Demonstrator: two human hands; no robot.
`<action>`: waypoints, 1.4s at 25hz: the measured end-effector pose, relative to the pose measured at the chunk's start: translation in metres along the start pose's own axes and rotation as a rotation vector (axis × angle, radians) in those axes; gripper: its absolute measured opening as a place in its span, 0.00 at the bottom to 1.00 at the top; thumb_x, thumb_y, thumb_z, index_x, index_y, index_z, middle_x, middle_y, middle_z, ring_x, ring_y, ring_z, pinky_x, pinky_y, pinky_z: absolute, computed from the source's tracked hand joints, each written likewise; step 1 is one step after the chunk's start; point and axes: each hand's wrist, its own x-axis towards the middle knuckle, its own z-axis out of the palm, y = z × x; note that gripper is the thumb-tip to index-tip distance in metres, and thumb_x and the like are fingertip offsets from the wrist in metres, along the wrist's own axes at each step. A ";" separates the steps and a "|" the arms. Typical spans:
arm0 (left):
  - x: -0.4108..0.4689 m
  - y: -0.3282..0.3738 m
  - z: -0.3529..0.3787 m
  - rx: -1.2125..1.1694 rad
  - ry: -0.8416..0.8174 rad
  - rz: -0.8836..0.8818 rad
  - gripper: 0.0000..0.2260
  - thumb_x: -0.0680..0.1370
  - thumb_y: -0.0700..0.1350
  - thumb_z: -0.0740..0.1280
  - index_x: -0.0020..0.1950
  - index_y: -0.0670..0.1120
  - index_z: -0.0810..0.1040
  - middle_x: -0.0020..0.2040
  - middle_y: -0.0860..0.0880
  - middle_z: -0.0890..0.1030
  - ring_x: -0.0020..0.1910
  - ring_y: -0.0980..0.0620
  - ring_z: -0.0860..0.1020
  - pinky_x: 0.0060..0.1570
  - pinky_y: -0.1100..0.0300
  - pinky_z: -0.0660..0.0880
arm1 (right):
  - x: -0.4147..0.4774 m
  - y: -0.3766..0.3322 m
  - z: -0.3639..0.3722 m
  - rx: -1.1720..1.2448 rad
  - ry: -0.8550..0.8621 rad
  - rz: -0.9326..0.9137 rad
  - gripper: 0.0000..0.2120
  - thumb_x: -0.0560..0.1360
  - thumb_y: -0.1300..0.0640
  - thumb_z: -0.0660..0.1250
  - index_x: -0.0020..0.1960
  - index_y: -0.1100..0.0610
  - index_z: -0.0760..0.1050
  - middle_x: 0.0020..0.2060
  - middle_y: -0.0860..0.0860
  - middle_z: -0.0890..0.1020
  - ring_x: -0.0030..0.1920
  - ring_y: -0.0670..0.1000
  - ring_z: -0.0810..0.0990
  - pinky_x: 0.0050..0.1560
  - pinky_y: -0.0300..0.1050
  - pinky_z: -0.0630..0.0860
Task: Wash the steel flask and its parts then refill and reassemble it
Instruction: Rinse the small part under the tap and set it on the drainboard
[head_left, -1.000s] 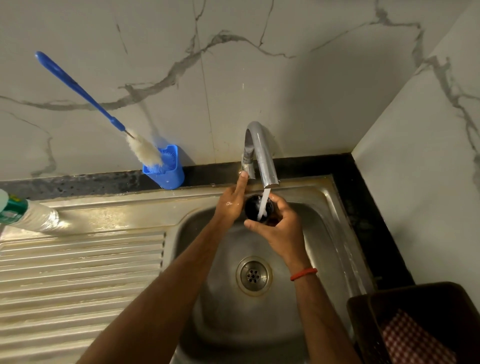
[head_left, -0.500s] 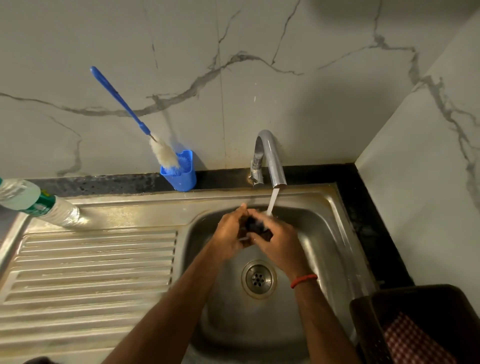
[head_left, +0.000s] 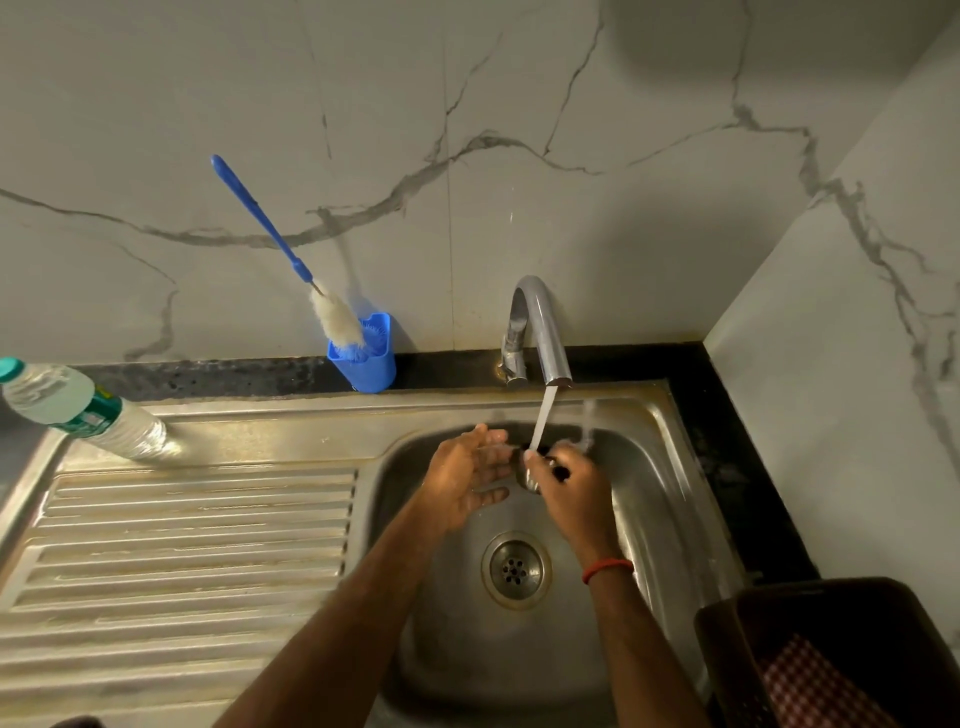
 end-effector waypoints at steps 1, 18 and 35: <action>0.000 -0.001 0.001 0.010 -0.005 0.008 0.14 0.83 0.51 0.63 0.60 0.45 0.82 0.56 0.43 0.85 0.58 0.42 0.83 0.60 0.42 0.77 | 0.002 -0.005 0.000 0.164 0.020 0.149 0.10 0.79 0.45 0.65 0.49 0.50 0.79 0.45 0.52 0.84 0.40 0.46 0.83 0.36 0.44 0.82; 0.017 -0.010 0.003 0.491 -0.015 0.432 0.08 0.80 0.43 0.70 0.47 0.41 0.86 0.42 0.46 0.87 0.44 0.49 0.86 0.50 0.55 0.82 | 0.022 -0.019 -0.013 -0.040 -0.400 0.137 0.28 0.78 0.51 0.70 0.74 0.48 0.65 0.58 0.43 0.74 0.58 0.44 0.75 0.58 0.42 0.76; 0.014 0.011 0.000 0.231 0.106 0.262 0.11 0.82 0.49 0.67 0.52 0.42 0.83 0.49 0.43 0.86 0.50 0.46 0.84 0.48 0.57 0.80 | 0.010 -0.002 0.018 0.941 -0.212 0.810 0.31 0.76 0.33 0.62 0.59 0.60 0.78 0.42 0.60 0.82 0.28 0.49 0.76 0.24 0.38 0.70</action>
